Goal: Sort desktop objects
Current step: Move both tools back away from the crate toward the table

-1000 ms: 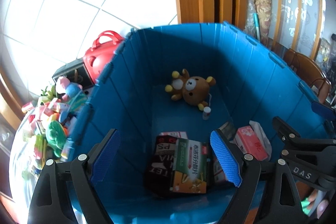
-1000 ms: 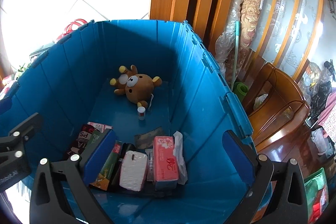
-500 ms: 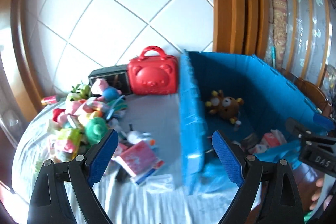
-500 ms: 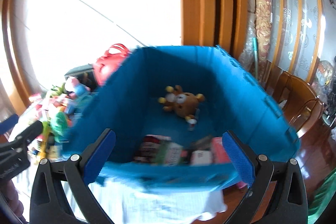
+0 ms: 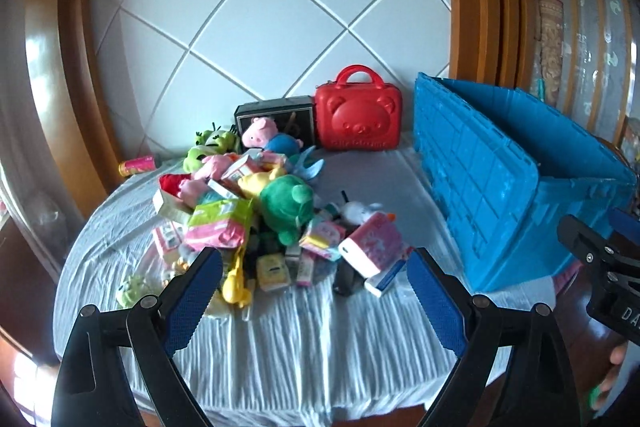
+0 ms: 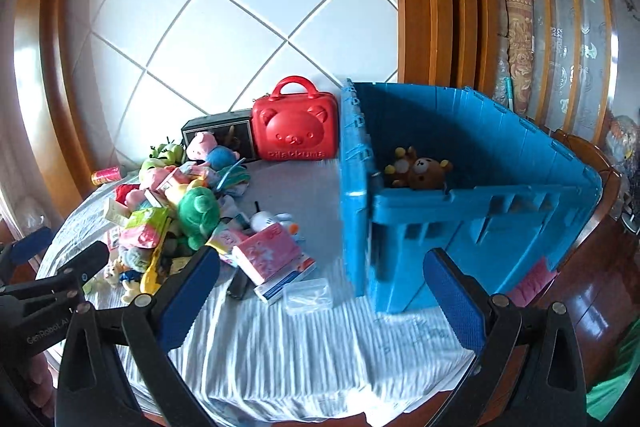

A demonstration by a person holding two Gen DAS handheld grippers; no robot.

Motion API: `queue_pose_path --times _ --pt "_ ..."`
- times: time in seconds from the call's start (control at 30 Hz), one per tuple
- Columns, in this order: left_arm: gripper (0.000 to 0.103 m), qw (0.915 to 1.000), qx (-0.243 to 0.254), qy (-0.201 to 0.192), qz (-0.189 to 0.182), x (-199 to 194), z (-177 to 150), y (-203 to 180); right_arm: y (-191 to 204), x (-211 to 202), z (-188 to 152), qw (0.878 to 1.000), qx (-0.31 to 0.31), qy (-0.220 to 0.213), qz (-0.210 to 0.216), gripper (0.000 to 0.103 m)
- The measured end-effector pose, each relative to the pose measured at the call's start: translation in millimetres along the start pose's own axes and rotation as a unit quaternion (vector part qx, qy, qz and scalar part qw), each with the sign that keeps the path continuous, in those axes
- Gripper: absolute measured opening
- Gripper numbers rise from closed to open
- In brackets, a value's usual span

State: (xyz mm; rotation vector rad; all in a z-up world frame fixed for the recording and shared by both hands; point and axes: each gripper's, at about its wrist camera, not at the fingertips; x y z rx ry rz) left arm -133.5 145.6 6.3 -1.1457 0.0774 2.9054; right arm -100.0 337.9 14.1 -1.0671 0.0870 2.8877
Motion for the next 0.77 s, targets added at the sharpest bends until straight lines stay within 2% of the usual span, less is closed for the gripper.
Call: queue_pose_path --times 0.17,0.27,0.77 --pt "0.094 1.0 -0.008 0.004 -0.004 -10.5 -15.5 35.1 27.4 -14.7 -11.7 1.0 -0.006 -0.007 -0.01 0.103" --pt "0.094 0.9999 -0.01 0.006 -0.003 -12.5 -19.7 43.7 33.8 -17.1 -14.6 1.0 -0.001 -0.006 -0.011 0.103" --pt "0.094 0.9999 -0.009 0.008 0.006 -10.5 -19.9 46.0 27.8 -7.5 -8.3 1.0 0.005 0.002 -0.01 0.103"
Point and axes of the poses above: each gripper's, at about its wrist camera, not at the fingertips, and x roughly the way its jaws point, y to its left, z to its top, and after that the axes turned 9 degrees about y, right-handed
